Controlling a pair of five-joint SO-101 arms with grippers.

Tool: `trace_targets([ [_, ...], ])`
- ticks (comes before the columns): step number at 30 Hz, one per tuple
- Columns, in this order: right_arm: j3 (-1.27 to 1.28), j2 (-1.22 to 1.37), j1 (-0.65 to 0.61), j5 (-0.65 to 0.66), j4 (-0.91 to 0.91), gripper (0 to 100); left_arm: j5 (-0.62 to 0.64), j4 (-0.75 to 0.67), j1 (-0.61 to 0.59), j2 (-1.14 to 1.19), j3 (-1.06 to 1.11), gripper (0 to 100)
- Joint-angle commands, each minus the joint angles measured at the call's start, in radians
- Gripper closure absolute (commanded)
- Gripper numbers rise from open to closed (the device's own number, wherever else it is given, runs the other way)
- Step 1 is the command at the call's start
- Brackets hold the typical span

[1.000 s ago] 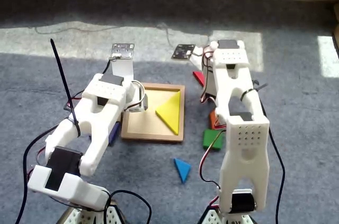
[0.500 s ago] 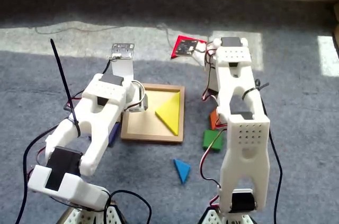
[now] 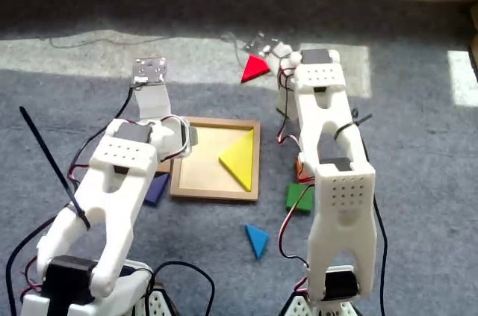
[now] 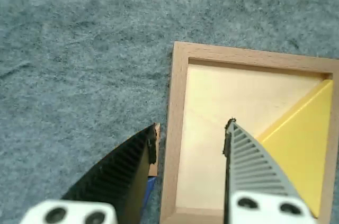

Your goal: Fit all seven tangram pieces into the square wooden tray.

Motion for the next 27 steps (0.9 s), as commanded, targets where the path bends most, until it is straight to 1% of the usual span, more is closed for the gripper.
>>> trace_targets([
  [1, -0.117, -0.079, -0.041, -0.256, -0.191, 92.5, 0.012, -0.048, -0.051, -0.070, 0.012, 78],
  [4, -0.120, -0.077, -0.061, -0.350, -0.332, 92.5, 0.040, -0.048, -0.067, -0.071, 0.013, 78],
  [8, -0.117, -0.053, -0.082, -0.440, -0.555, 92.5, 0.066, -0.048, -0.096, -0.073, 0.013, 78],
  [11, -0.127, 0.041, -0.088, -0.470, -0.700, 92.5, 0.068, -0.046, -0.099, -0.076, 0.013, 78],
  [14, -0.142, 0.151, -0.081, -0.471, -0.862, 92.6, 0.068, -0.046, -0.099, -0.076, 0.015, 78],
  [16, -0.174, 0.223, -0.079, -0.471, -0.937, 92.8, 0.068, -0.044, -0.099, -0.076, 0.015, 78],
  [20, -0.295, 0.364, -0.074, -0.471, -1.000, 92.9, 0.068, -0.044, -0.097, -0.076, 0.015, 78],
  [27, -0.570, 0.599, -0.071, -0.471, -1.000, 92.9, 0.068, -0.044, -0.096, -0.076, 0.015, 78],
])
